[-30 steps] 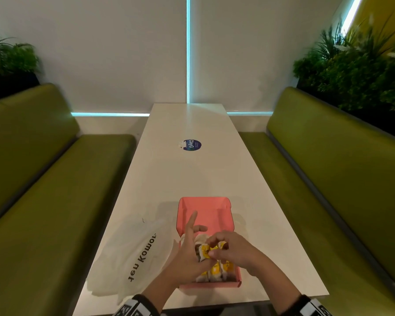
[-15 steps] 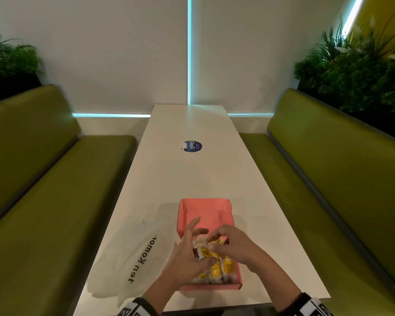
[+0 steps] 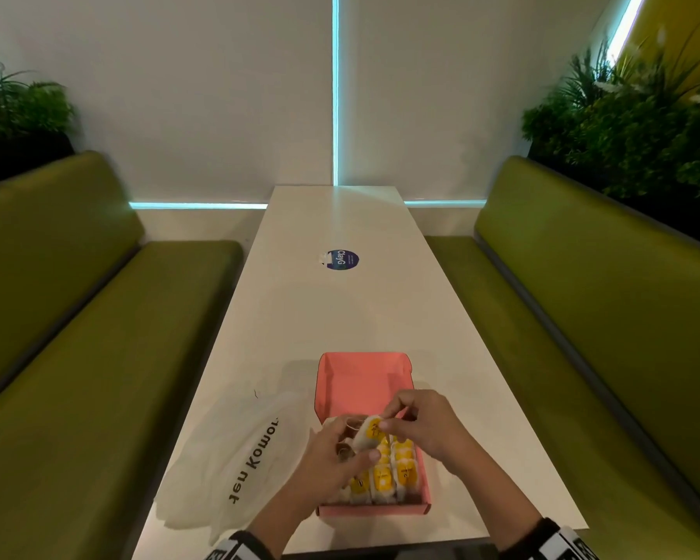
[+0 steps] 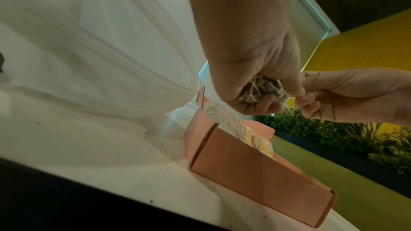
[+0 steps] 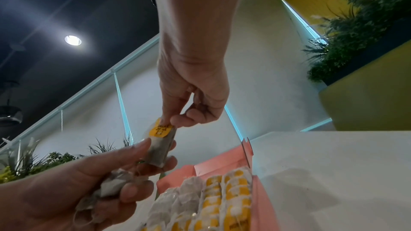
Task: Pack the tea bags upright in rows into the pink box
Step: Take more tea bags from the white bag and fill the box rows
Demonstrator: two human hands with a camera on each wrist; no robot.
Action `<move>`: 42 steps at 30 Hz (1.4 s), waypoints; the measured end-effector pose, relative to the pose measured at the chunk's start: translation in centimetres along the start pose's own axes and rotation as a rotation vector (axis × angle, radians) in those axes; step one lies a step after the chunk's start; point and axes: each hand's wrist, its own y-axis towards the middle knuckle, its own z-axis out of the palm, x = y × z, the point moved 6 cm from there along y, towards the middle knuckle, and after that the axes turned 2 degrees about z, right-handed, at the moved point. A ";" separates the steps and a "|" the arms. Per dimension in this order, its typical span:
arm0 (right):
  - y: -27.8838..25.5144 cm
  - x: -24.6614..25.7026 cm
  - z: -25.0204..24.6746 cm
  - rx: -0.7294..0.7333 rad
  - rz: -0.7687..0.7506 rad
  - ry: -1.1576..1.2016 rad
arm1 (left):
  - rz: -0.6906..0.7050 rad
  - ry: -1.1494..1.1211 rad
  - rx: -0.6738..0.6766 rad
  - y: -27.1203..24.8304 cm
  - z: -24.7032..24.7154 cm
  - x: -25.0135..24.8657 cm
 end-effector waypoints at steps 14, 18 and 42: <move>0.1 3.1 -5.8 -0.550 -0.145 -0.305 | 0.040 -0.088 -0.195 -0.5 -1.5 -2.0; -0.1 3.2 -1.4 0.163 -0.091 -0.495 | 0.080 -0.124 -0.295 -0.3 -2.3 -2.2; -0.1 3.4 -0.5 0.100 -0.131 -0.565 | 0.317 0.057 -0.127 0.1 -0.7 -4.3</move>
